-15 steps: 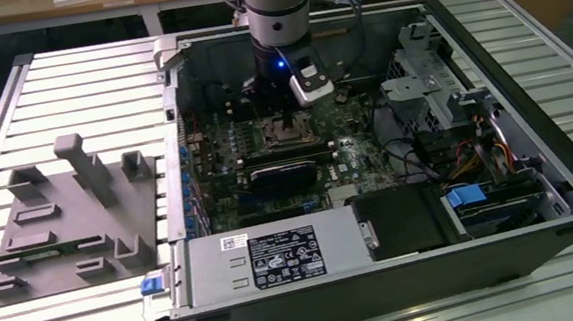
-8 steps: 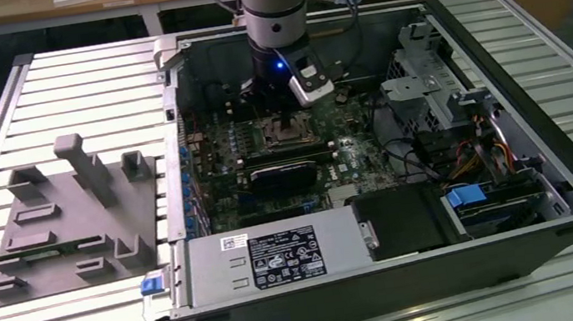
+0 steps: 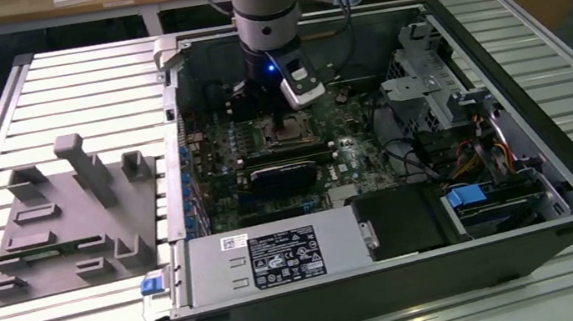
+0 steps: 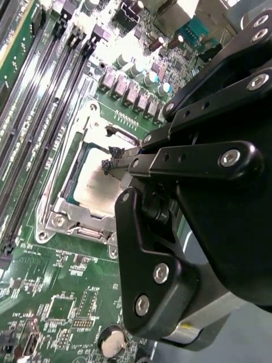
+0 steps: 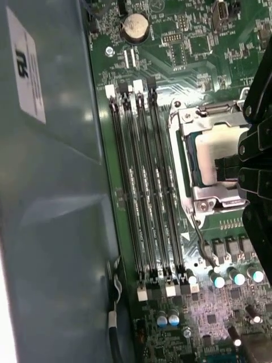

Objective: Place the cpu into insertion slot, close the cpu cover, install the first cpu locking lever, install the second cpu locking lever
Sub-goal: 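Close the cpu cover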

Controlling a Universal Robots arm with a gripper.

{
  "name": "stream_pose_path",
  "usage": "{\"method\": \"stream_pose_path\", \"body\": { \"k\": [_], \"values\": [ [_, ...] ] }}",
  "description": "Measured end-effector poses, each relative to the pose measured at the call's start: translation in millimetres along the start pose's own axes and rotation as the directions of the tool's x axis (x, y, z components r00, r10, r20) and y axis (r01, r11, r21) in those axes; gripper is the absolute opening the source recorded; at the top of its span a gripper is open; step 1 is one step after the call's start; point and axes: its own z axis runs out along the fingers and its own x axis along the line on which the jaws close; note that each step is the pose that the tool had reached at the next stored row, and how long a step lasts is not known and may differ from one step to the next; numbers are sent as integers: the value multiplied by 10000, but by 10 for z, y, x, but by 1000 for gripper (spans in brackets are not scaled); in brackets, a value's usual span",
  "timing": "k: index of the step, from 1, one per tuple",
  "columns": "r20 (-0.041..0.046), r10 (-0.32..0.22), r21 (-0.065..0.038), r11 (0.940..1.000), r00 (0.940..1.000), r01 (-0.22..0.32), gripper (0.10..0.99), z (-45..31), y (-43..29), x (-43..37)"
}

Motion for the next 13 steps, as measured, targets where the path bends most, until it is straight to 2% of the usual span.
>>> {"method": "stream_pose_path", "body": {
  "k": [9,13],
  "values": [
    [4,6,-1,10000,10000,-6,106,10,-7,35],
    [75,1,-15,10000,10000,-1,106,9,-19,99]
  ]
}}
